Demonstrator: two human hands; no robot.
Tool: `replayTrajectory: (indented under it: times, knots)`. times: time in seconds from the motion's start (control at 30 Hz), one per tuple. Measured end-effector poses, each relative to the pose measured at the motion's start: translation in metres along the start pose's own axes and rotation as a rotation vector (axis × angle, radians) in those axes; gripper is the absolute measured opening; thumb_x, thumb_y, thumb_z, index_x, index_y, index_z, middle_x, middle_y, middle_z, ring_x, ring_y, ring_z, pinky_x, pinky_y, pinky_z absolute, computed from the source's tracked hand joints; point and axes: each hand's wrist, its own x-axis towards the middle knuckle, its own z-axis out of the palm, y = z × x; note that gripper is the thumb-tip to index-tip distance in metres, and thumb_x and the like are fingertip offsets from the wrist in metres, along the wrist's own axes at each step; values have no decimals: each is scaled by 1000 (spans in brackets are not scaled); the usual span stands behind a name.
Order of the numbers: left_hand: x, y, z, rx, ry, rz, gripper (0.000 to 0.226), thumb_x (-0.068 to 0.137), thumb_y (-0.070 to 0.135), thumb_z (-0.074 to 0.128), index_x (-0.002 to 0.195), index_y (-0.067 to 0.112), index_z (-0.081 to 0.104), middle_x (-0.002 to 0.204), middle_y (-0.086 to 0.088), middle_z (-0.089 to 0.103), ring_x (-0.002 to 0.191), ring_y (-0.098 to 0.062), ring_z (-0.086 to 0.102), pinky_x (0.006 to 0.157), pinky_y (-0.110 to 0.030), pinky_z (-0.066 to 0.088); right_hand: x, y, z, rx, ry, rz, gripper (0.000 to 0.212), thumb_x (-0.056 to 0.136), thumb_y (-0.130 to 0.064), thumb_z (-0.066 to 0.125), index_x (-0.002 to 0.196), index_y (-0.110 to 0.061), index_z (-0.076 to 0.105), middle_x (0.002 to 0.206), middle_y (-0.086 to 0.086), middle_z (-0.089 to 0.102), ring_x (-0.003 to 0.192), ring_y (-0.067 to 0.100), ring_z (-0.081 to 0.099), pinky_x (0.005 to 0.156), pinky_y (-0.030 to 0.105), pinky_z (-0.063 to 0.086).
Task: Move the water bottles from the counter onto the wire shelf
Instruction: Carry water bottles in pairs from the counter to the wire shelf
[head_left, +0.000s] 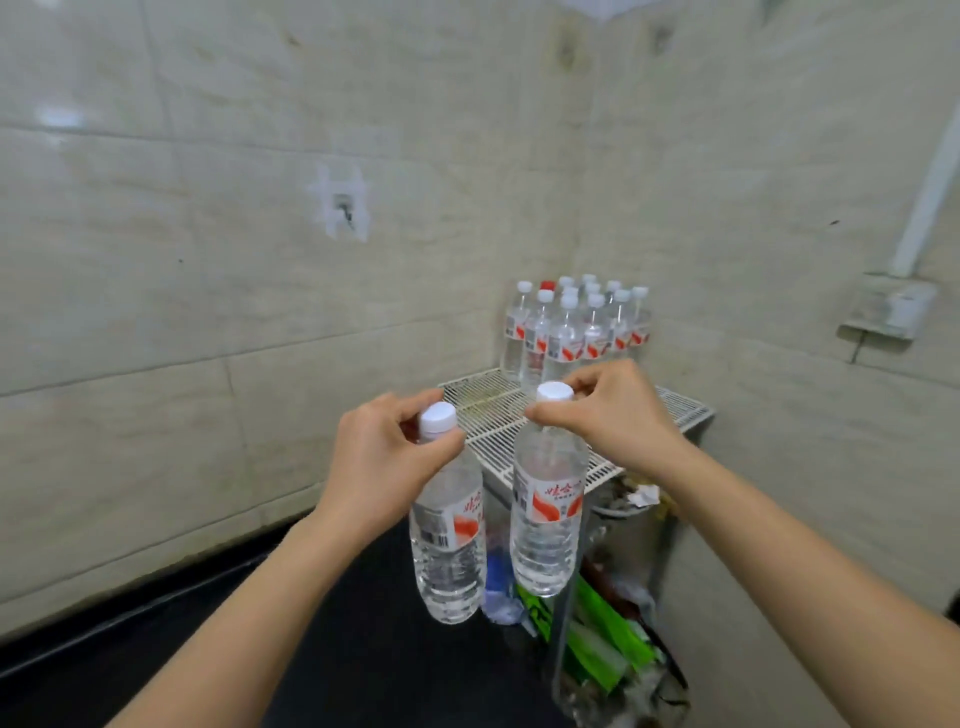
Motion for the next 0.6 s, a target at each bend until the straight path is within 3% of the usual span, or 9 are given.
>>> replayTrajectory:
  times: [0.1, 0.2, 0.27, 0.33, 0.43, 0.5, 0.6]
  knots:
    - [46, 8, 39, -90, -28, 7, 22, 68, 17, 80, 89, 21, 76, 81, 9, 70, 67, -2, 63, 76, -35, 56, 42, 20, -32, -1, 39, 2, 20, 68, -30, 85, 72, -13, 76, 37, -13, 51, 34, -3, 43, 39, 11, 30]
    - [88, 21, 75, -164, -73, 33, 33, 68, 19, 81, 98, 31, 73, 89, 20, 68, 74, 11, 63, 76, -23, 55, 80, 42, -61, -19, 88, 0, 24, 66, -30, 86, 67, -8, 75, 43, -9, 49, 35, 1, 36, 39, 12, 27]
    - [114, 33, 97, -192, -112, 66, 29, 70, 18, 79, 86, 41, 72, 79, 24, 66, 71, 11, 61, 73, -22, 54, 104, 58, -81, -17, 111, 25, 27, 66, -30, 87, 64, -7, 73, 42, -8, 45, 35, 2, 33, 38, 14, 26]
    - [139, 40, 121, -201, -135, 85, 26, 72, 18, 78, 90, 37, 74, 77, 23, 68, 71, 9, 61, 72, -22, 55, 128, 75, -99, -35, 130, 44, 34, 64, -32, 86, 65, -1, 72, 46, -4, 42, 41, 6, 31, 42, 20, 25]
    - [172, 51, 159, -207, -186, 105, 8, 73, 23, 75, 75, 30, 71, 76, -1, 75, 68, -5, 58, 76, -43, 57, 163, 100, -120, -72, 157, 48, 45, 63, -31, 85, 69, 9, 67, 55, 4, 38, 52, 12, 30, 46, 26, 23]
    - [190, 55, 188, -205, -204, 100, 10, 73, 24, 73, 80, 17, 72, 77, -9, 74, 65, -9, 55, 74, -49, 56, 185, 118, -132, -102, 160, 41, 47, 62, -31, 84, 70, 11, 64, 56, 4, 37, 54, 13, 29, 47, 27, 22]
    - [208, 57, 228, -161, -203, 90, 16, 71, 31, 70, 72, 16, 64, 72, 4, 66, 66, -9, 50, 77, -52, 54, 214, 147, -150, -120, 151, 35, 44, 63, -31, 83, 73, 9, 67, 56, 3, 40, 52, 12, 32, 44, 25, 25]
